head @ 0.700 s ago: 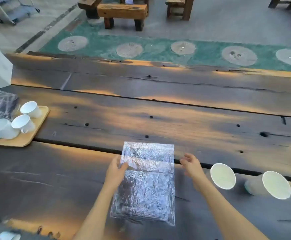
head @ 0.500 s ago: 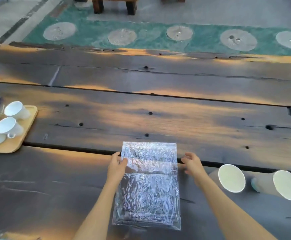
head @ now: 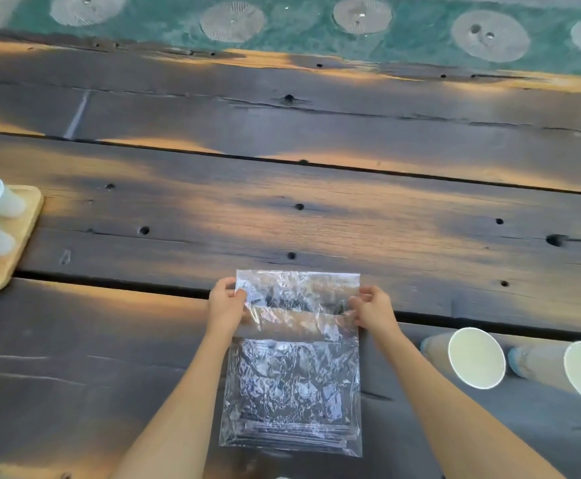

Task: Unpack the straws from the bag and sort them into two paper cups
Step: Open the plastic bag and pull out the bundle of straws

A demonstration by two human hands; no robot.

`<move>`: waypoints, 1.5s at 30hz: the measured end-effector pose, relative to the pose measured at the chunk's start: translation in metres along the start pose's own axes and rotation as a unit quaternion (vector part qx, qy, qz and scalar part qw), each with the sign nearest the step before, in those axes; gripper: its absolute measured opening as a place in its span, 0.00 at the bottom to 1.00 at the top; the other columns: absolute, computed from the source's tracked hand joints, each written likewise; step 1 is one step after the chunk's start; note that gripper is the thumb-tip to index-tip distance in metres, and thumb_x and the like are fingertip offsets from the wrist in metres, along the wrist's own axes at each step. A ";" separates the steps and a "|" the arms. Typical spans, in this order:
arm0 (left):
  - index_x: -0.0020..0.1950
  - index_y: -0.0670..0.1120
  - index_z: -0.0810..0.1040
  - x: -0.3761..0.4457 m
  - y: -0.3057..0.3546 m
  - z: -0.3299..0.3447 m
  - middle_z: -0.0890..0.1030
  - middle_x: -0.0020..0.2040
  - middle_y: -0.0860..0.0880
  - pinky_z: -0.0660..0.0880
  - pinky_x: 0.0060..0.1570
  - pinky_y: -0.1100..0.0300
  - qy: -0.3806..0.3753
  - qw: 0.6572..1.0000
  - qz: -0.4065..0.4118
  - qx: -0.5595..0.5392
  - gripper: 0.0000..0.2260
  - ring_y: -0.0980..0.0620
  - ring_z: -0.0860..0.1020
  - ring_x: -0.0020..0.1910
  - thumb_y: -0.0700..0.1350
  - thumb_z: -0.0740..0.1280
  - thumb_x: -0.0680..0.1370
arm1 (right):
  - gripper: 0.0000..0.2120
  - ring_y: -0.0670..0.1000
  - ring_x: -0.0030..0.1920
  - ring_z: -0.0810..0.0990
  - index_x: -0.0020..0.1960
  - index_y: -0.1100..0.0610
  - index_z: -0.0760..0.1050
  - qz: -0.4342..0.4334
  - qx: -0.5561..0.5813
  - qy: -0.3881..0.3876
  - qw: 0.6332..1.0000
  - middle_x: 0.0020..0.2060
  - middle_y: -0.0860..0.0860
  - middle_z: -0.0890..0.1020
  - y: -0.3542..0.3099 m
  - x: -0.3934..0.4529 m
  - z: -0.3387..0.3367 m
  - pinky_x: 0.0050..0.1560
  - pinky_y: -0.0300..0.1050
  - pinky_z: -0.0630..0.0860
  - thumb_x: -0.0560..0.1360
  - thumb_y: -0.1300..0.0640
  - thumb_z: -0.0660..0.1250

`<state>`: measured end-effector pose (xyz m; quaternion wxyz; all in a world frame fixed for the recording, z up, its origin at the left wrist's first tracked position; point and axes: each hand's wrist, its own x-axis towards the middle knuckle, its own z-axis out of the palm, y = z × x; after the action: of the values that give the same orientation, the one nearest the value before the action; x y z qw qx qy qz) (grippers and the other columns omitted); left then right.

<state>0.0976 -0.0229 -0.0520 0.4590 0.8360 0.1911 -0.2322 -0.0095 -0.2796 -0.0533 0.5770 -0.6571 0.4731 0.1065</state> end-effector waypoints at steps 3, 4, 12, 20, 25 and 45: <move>0.61 0.43 0.77 -0.010 0.002 -0.006 0.82 0.42 0.47 0.72 0.29 0.61 0.008 1.000 0.013 -0.013 0.11 0.54 0.76 0.31 0.38 0.65 0.79 | 0.02 0.52 0.33 0.77 0.47 0.59 0.76 -0.044 0.002 0.006 0.999 0.36 0.53 0.80 -0.001 -0.012 -0.003 0.40 0.51 0.78 0.78 0.64 0.66; 0.56 0.42 0.80 -0.016 0.002 -0.010 0.81 0.37 0.47 0.71 0.27 0.62 0.011 0.999 0.013 -0.028 0.08 0.56 0.74 0.27 0.38 0.65 0.79 | 0.06 0.51 0.32 0.75 0.42 0.58 0.76 -0.065 0.002 0.010 0.998 0.32 0.52 0.78 0.000 -0.017 -0.007 0.37 0.47 0.75 0.78 0.63 0.66; 0.36 0.41 0.77 -0.096 0.000 -0.039 0.75 0.26 0.51 0.67 0.25 0.66 0.018 0.992 0.071 -0.100 0.12 0.58 0.68 0.23 0.42 0.66 0.79 | 0.15 0.46 0.29 0.68 0.34 0.56 0.73 -0.156 0.094 -0.032 0.983 0.28 0.48 0.71 0.016 -0.093 -0.045 0.34 0.42 0.67 0.79 0.56 0.66; 0.39 0.42 0.80 -0.189 0.005 -0.051 0.78 0.30 0.49 0.67 0.26 0.64 -0.009 0.982 0.138 -0.128 0.12 0.59 0.72 0.26 0.44 0.66 0.80 | 0.08 0.49 0.32 0.71 0.41 0.61 0.77 -0.219 0.160 -0.037 0.962 0.31 0.52 0.75 0.041 -0.168 -0.100 0.35 0.41 0.70 0.78 0.61 0.66; 0.44 0.42 0.83 -0.244 0.005 -0.041 0.82 0.31 0.51 0.67 0.31 0.58 -0.004 0.979 0.143 -0.148 0.09 0.58 0.74 0.26 0.44 0.68 0.80 | 0.11 0.52 0.34 0.68 0.39 0.61 0.76 -0.243 0.183 -0.048 0.951 0.31 0.54 0.72 0.057 -0.204 -0.140 0.37 0.46 0.68 0.79 0.60 0.66; 0.42 0.47 0.85 -0.405 0.017 0.016 0.83 0.33 0.46 0.71 0.27 0.65 -0.093 0.945 0.237 -0.205 0.11 0.55 0.75 0.28 0.54 0.73 0.71 | 0.10 0.48 0.41 0.76 0.53 0.51 0.77 -0.295 0.024 0.109 0.949 0.45 0.51 0.79 0.106 -0.268 -0.293 0.43 0.41 0.70 0.75 0.64 0.70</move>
<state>-0.2289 -0.0883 0.1799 0.6781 0.7196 -0.0124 -0.1488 -0.3492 -0.3861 0.1518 0.5434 -0.7609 0.3203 -0.1521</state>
